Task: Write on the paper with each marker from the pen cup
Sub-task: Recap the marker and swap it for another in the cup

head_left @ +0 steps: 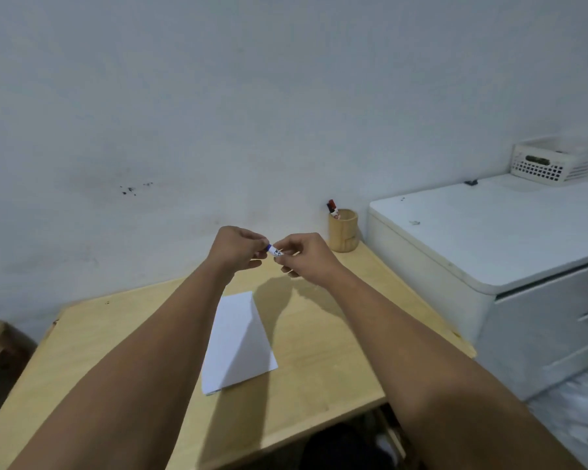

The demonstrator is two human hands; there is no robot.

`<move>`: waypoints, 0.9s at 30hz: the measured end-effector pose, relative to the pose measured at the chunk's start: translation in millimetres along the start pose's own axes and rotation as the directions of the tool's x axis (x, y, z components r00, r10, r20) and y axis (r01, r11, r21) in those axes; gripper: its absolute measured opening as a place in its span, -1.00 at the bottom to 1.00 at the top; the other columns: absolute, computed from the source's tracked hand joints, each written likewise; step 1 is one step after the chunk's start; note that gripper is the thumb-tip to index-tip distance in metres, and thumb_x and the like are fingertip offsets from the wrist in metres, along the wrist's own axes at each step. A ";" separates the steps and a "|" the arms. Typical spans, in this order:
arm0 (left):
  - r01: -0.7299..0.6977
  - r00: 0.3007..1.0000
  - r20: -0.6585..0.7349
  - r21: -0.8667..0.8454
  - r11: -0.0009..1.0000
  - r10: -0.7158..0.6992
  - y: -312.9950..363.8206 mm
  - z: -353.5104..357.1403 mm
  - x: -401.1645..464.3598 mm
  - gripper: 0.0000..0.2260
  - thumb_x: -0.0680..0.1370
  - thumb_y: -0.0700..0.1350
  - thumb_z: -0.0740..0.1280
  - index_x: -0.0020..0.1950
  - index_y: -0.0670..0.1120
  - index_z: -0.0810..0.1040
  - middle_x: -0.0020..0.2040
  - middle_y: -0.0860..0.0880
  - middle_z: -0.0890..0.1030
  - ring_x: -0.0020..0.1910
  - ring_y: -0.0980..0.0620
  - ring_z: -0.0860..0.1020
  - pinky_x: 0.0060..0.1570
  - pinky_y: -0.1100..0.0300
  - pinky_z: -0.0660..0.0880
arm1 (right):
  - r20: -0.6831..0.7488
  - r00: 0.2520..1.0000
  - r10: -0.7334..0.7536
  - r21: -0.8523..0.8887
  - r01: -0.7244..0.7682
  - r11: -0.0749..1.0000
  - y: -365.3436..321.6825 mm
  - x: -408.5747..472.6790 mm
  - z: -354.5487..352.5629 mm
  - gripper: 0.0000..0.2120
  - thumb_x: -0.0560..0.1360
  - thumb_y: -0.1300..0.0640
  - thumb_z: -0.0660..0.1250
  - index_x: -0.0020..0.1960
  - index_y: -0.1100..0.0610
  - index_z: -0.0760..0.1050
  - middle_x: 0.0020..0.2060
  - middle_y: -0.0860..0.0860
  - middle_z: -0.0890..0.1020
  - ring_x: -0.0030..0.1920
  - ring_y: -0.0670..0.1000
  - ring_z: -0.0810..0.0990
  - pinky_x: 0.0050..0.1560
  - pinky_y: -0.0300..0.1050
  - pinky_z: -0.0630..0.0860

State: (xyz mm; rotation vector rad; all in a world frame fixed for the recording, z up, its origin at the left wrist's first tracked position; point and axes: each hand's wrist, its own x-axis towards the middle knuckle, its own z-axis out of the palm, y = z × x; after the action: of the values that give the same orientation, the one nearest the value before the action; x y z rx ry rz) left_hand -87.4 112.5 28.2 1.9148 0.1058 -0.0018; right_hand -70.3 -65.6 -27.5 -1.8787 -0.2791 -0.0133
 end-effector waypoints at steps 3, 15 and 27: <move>-0.045 0.995 0.086 0.022 0.999 0.043 31.8 32.2 22.1 -0.81 0.61 -0.13 0.43 0.15 -0.20 0.70 0.01 -0.20 0.74 -0.08 -0.02 0.67 0.15 -0.07 0.65 | -0.101 0.994 0.039 0.050 -0.034 0.998 5.3 11.6 -38.1 -0.81 0.58 0.29 0.50 0.17 0.13 0.67 -0.20 -0.02 0.68 -0.35 -0.10 0.70 -0.28 -0.24 0.60; -0.126 0.992 0.019 0.220 0.967 0.125 -3.4 179.5 127.1 -0.19 0.48 0.11 0.53 0.63 -0.05 0.26 0.49 -0.14 0.48 0.42 -0.11 0.50 0.30 -0.03 0.51 | -0.526 0.847 -0.079 -0.137 0.007 0.991 17.6 121.1 -174.8 -0.87 0.60 0.16 0.48 0.11 0.07 0.58 -0.09 -0.02 0.73 -0.06 -0.02 0.70 -0.11 -0.22 0.49; -0.180 0.972 -0.123 0.165 0.970 0.201 -35.3 232.8 165.4 -0.35 0.33 0.26 0.57 0.33 0.20 0.38 0.17 0.19 0.61 0.08 0.11 0.62 -0.01 -0.01 0.62 | -0.334 0.929 0.161 -0.245 -0.250 0.937 64.3 173.1 -152.1 -0.66 0.57 -0.23 0.24 -0.19 -0.08 0.65 -0.09 -0.17 0.74 0.09 0.05 0.68 0.37 0.23 0.49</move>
State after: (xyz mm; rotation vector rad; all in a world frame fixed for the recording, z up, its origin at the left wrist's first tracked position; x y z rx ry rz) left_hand 86.5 -82.2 -92.9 2.0715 0.0145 0.2604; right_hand 130.3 -195.0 -12.9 -2.1484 0.1491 -0.2124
